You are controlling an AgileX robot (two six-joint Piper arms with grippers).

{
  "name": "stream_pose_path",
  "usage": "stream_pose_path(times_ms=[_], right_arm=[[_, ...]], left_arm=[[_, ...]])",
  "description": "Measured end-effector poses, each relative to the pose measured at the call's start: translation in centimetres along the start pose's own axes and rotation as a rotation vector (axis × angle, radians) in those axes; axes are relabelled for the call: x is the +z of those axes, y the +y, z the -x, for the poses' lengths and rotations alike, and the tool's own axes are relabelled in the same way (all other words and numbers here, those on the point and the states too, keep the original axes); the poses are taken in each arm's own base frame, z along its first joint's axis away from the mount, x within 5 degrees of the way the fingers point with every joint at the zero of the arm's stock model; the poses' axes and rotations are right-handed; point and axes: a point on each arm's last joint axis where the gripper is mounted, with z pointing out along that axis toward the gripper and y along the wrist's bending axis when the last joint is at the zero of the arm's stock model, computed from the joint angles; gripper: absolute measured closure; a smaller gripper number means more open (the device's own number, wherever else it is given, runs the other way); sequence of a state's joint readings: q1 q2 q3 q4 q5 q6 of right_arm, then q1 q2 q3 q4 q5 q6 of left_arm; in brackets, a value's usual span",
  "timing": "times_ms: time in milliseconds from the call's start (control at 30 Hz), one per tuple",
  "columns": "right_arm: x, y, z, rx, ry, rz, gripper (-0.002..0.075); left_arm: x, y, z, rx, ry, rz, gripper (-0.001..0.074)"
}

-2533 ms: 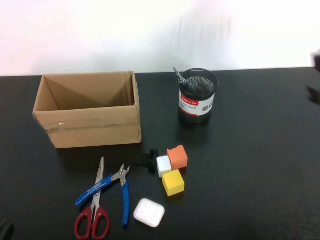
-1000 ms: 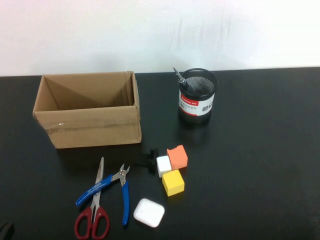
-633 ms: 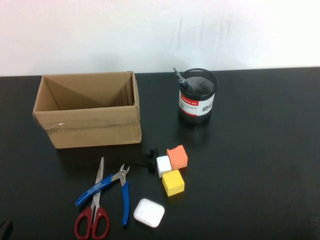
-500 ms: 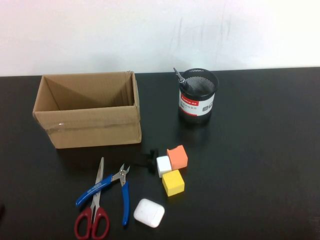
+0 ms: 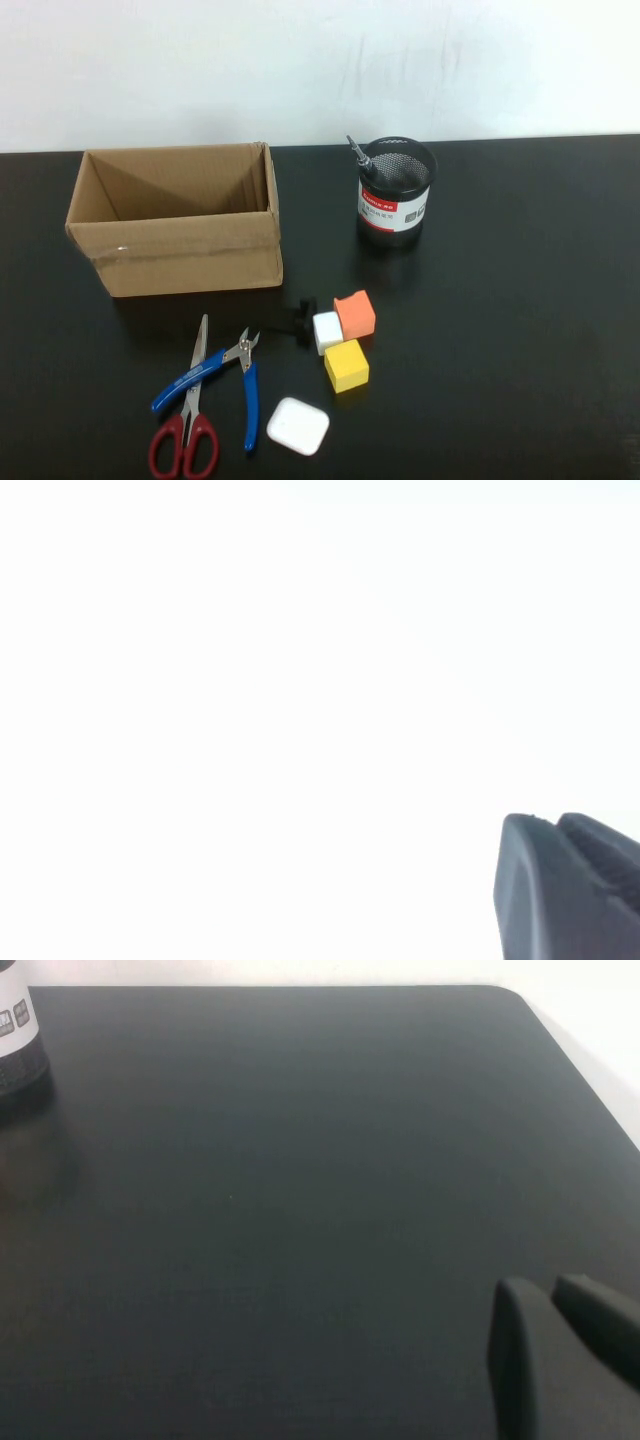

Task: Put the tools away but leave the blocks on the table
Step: Pick up the pliers from the table

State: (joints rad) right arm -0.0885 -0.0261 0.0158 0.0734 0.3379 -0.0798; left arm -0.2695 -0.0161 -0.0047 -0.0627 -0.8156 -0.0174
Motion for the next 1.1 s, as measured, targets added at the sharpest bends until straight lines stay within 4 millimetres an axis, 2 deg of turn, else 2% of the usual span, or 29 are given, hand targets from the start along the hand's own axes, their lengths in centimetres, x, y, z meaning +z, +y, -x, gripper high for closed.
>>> stream_pose_path(times_ms=[100, 300, 333, 467, 600, 733, 1000, 1100], right_arm=[[0.0, 0.0, 0.0, 0.000, 0.000, 0.000, 0.0732], [0.0, 0.0, 0.0, 0.000, 0.000, 0.000, 0.0732], [0.0, 0.0, 0.0, 0.000, 0.000, 0.000, 0.0732], [0.0, 0.0, 0.0, 0.000, 0.000, 0.000, 0.0732], [0.0, 0.0, 0.0, 0.000, 0.000, 0.000, 0.0732], [0.0, 0.0, 0.0, 0.000, 0.000, 0.000, 0.0732], [0.0, 0.0, 0.0, 0.000, 0.000, 0.000, 0.0732], [0.0, 0.0, 0.0, 0.000, 0.000, 0.000, 0.0732]], left_arm=[[1.6, 0.0, 2.6, -0.052, -0.069, 0.018, 0.0739], [5.5, -0.8, 9.9, -0.085, -0.103, -0.002, 0.0739], [6.3, -0.9, 10.9, -0.087, -0.068, -0.006, 0.0739], [9.6, -1.5, 12.0, -0.101, 0.223, -0.015, 0.0739], [11.6, -1.7, 9.9, -0.090, 0.497, -0.011, 0.0739], [12.2, -1.7, 7.6, -0.066, 0.644, -0.011, 0.0739], [12.4, -1.7, 6.2, -0.056, 0.747, -0.010, 0.0739], [12.7, -1.7, 5.1, -0.053, 0.815, -0.008, 0.0739]])
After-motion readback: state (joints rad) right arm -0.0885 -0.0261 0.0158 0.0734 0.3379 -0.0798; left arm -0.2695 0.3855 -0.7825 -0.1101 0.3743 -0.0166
